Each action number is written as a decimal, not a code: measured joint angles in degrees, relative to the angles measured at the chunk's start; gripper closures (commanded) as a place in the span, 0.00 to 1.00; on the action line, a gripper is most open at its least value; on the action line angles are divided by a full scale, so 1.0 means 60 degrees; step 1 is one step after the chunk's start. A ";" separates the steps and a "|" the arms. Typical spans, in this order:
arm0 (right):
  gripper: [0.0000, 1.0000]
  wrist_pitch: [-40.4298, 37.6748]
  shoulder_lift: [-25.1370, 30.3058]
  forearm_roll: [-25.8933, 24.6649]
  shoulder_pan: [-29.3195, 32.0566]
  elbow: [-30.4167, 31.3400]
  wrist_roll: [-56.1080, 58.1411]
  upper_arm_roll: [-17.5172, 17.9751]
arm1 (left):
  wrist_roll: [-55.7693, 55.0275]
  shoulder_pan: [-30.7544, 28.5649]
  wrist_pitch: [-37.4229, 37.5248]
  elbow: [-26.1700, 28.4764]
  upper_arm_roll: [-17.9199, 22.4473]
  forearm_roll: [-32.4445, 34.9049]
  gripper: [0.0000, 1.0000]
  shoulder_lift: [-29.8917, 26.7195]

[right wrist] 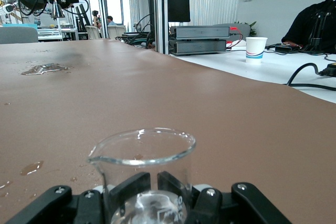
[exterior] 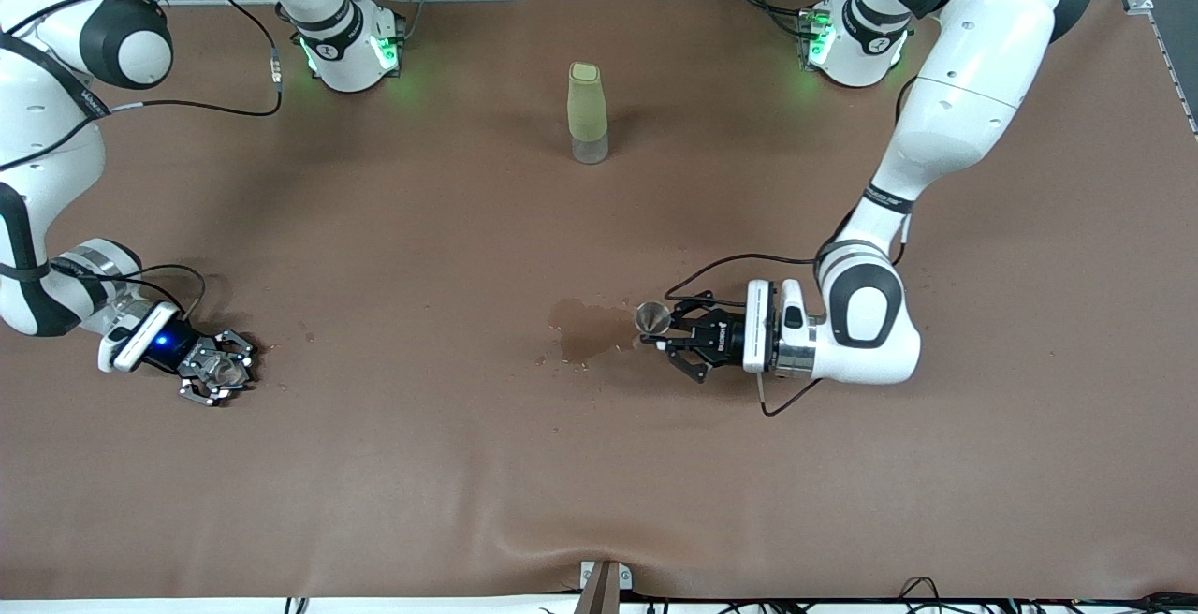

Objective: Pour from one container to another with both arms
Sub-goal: 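Lift the jigger with the left gripper while the right gripper lifts the beaker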

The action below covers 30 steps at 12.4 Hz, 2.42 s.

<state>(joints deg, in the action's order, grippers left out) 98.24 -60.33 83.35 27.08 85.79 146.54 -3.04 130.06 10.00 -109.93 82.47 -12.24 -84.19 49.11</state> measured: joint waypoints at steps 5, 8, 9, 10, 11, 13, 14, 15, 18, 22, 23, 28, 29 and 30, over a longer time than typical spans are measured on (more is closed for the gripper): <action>0.93 -0.0051 0.0000 0.0004 0.0000 -0.0107 0.0000 0.0001 | -0.0009 0.0858 -0.1454 -0.0127 0.0005 -0.1266 1.00 0.0031; 1.00 -0.0415 0.0003 0.0013 -0.0014 -0.0362 -0.0016 0.0075 | -0.0012 0.1209 -0.1897 -0.0201 0.0009 -0.1715 1.00 0.0049; 1.00 -0.0499 0.0012 0.0013 -0.0051 -0.0516 -0.0104 0.0109 | -0.0013 0.1311 -0.2089 -0.0208 0.0015 -0.1748 1.00 0.0054; 1.00 -0.0556 0.0042 0.0013 -0.0153 -0.0661 -0.0297 0.0133 | -0.0014 0.1388 -0.2258 -0.0222 0.0023 -0.1753 1.00 0.0059; 1.00 -0.0566 0.0102 0.0014 -0.0315 -0.0791 -0.0551 0.0153 | -0.0015 0.1462 -0.2424 -0.0248 0.0027 -0.1753 1.00 0.0062; 1.00 -0.0568 0.0316 0.0013 -0.0767 -0.1089 -0.1199 0.0172 | -0.0017 0.1610 -0.2689 -0.0330 0.0051 -0.1800 1.00 0.0092; 1.00 -0.0571 0.0454 0.0014 -0.1051 -0.1220 -0.1622 0.0181 | -0.0017 0.1705 -0.2751 -0.0378 0.0060 -0.1971 1.00 0.0126; 1.00 -0.0573 0.0605 0.0013 -0.1377 -0.1285 -0.2103 0.0192 | -0.0017 0.1832 -0.2819 -0.0411 0.0075 -0.2188 1.00 0.0160; 1.00 -0.0540 0.0997 0.0020 -0.2527 -0.1351 -0.3465 0.0220 | -0.0017 0.2156 -0.3157 -0.0508 0.0093 -0.2420 1.00 0.0244; 1.00 0.0170 0.1329 0.0408 -0.4203 -0.1572 -0.4941 0.0317 | -0.0017 0.2208 -0.3260 -0.0715 0.0104 -0.2540 1.00 0.0422; 1.00 0.0427 0.1362 0.0771 -0.4583 -0.1695 -0.5079 0.0381 | -0.0017 0.2218 -0.3262 -0.0752 0.0104 -0.2578 1.00 0.0450; 1.00 0.1145 0.1578 0.2056 -0.5992 -0.1839 -0.5211 0.0465 | -0.0017 0.2235 -0.3315 -0.0803 0.0110 -0.2608 1.00 0.0486; 1.00 0.1141 0.1643 0.2083 -0.6080 -0.1841 -0.5246 0.0491 | -0.0017 0.2241 -0.3397 -0.0806 0.0110 -0.2608 1.00 0.0492; 1.00 0.1138 0.1718 0.2100 -0.6105 -0.1841 -0.5331 0.0562 | -0.0017 0.2245 -0.3442 -0.0822 0.0111 -0.2608 1.00 0.0496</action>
<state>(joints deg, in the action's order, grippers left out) 105.07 -50.02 95.95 -9.55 74.74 114.55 0.33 129.96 23.47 -130.59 77.54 -11.58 -99.84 52.09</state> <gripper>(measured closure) 0.846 0.789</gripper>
